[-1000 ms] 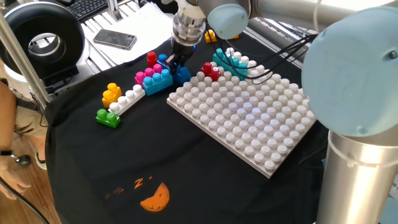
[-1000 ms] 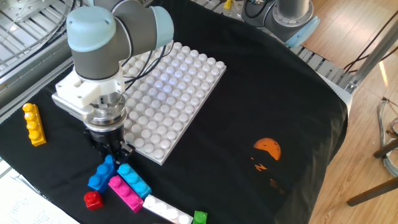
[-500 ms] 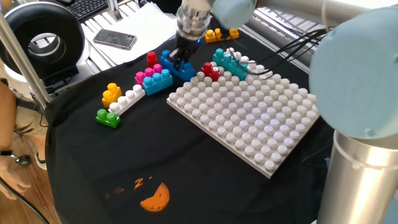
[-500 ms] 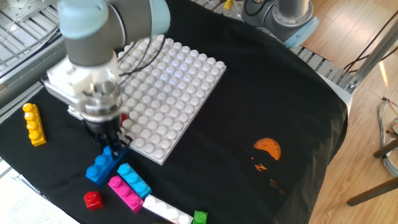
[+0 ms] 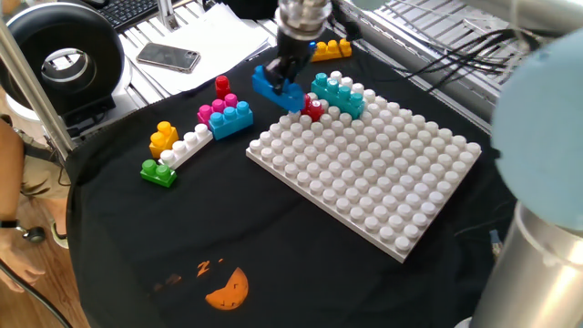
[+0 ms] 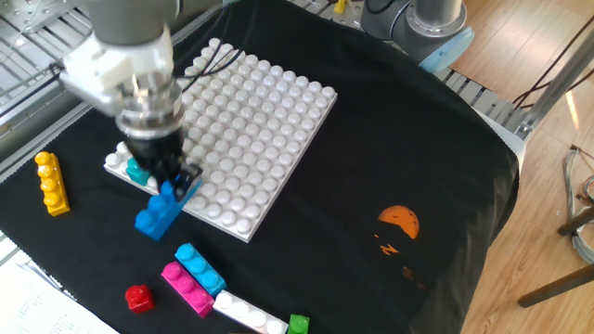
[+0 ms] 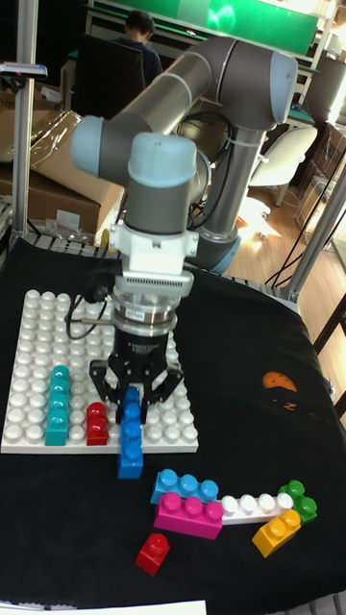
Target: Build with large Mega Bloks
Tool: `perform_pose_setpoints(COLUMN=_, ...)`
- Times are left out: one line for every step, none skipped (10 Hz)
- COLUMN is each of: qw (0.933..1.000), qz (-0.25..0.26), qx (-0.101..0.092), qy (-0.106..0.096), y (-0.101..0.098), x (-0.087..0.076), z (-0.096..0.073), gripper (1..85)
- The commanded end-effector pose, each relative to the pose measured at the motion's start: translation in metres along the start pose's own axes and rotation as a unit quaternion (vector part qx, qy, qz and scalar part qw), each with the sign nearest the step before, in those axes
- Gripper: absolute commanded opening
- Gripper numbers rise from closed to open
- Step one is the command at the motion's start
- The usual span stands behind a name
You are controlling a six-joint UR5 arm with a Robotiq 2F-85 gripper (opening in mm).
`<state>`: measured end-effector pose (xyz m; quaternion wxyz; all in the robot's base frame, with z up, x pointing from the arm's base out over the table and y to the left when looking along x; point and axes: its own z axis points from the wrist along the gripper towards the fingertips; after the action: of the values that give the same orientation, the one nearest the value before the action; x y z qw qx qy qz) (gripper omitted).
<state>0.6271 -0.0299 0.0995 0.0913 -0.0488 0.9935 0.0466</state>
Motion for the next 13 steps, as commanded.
perform_pose_setpoints(qw=0.9993, qz=-0.033, qx=-0.002, qy=0.015, y=-0.007, x=0.038, z=-0.020, gripper=1.3)
perform_pose_setpoints(qw=0.9988, qz=-0.046, qx=0.000, qy=0.016, y=-0.010, x=0.045, z=-0.018, gripper=1.3)
perform_pose_setpoints(qw=0.9985, qz=-0.054, qx=0.003, qy=0.012, y=-0.011, x=0.051, z=-0.014, gripper=1.3)
perform_pose_setpoints(qw=0.9986, qz=-0.052, qx=0.003, qy=0.008, y=-0.010, x=0.057, z=-0.008, gripper=1.3)
perform_pose_setpoints(qw=0.9989, qz=-0.047, qx=0.000, qy=0.006, y=-0.010, x=0.063, z=-0.004, gripper=1.0)
perform_pose_setpoints(qw=0.9990, qz=-0.043, qx=-0.005, qy=0.007, y=-0.010, x=0.069, z=-0.003, gripper=1.0)
perform_pose_setpoints(qw=0.9992, qz=-0.035, qx=-0.015, qy=0.010, y=-0.008, x=0.076, z=-0.003, gripper=1.0)
perform_pose_setpoints(qw=0.9993, qz=-0.028, qx=-0.021, qy=0.010, y=-0.007, x=0.082, z=-0.003, gripper=1.0)
perform_pose_setpoints(qw=0.9993, qz=-0.017, qx=-0.032, qy=0.007, y=-0.003, x=0.085, z=-0.003, gripper=1.0)
perform_pose_setpoints(qw=0.9990, qz=-0.004, qx=-0.045, qy=0.006, y=0.001, x=0.088, z=-0.004, gripper=1.0)
perform_pose_setpoints(qw=0.9988, qz=-0.006, qx=-0.048, qy=0.006, y=-0.001, x=0.092, z=-0.002, gripper=1.0)
perform_pose_setpoints(qw=0.9984, qz=-0.004, qx=-0.055, qy=0.007, y=-0.002, x=0.096, z=0.001, gripper=1.0)
perform_pose_setpoints(qw=0.9984, qz=-0.005, qx=-0.055, qy=0.010, y=-0.004, x=0.099, z=0.002, gripper=1.0)
